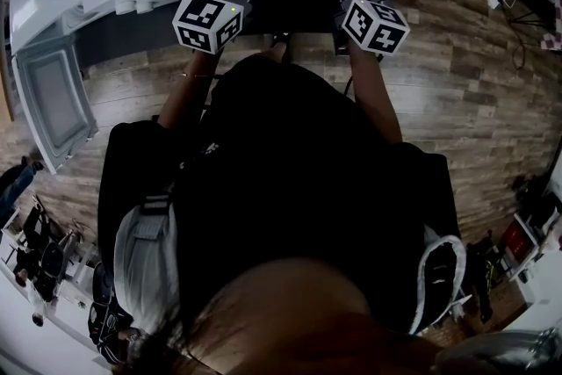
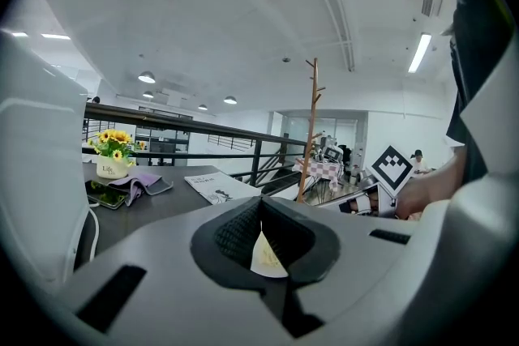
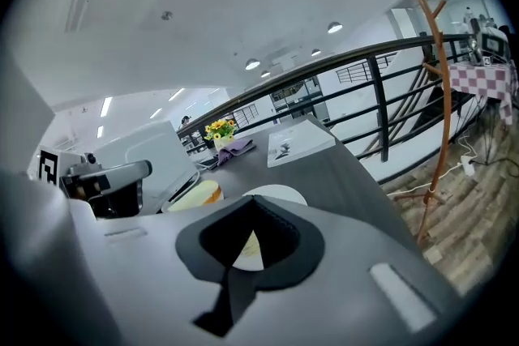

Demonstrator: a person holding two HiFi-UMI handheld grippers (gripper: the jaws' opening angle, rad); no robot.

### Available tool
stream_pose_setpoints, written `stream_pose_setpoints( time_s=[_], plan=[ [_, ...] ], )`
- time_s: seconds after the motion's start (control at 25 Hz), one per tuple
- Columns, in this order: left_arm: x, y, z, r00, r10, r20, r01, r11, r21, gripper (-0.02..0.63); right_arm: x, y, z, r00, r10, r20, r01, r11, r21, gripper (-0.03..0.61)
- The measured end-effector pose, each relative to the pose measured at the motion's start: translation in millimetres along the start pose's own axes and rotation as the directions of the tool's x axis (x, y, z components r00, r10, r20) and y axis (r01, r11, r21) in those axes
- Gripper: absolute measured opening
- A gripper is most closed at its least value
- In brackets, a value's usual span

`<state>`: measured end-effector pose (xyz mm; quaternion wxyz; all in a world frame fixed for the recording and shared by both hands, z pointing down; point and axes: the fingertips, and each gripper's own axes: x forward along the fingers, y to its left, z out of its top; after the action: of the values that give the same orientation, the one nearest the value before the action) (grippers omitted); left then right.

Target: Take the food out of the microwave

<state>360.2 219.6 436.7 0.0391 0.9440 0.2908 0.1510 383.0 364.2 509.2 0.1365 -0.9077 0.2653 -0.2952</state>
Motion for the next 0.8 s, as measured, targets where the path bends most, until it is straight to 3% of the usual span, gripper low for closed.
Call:
stream_pose_setpoints(
  time_s=[0.52, 0.8],
  plan=[
    [0, -17, 3, 1.0, -0.025, 0.006, 0.025, 1.0, 0.015, 0.008, -29, 30, 47, 0.982, 0.094, 0.161, -0.086, 0.995, -0.059, 0.0],
    [4, -21, 12, 0.999, -0.032, 0.018, 0.031, 0.999, 0.032, 0.008, -38, 39, 59, 0.973, 0.138, 0.187, -0.124, 0.989, -0.085, 0.0]
  ],
)
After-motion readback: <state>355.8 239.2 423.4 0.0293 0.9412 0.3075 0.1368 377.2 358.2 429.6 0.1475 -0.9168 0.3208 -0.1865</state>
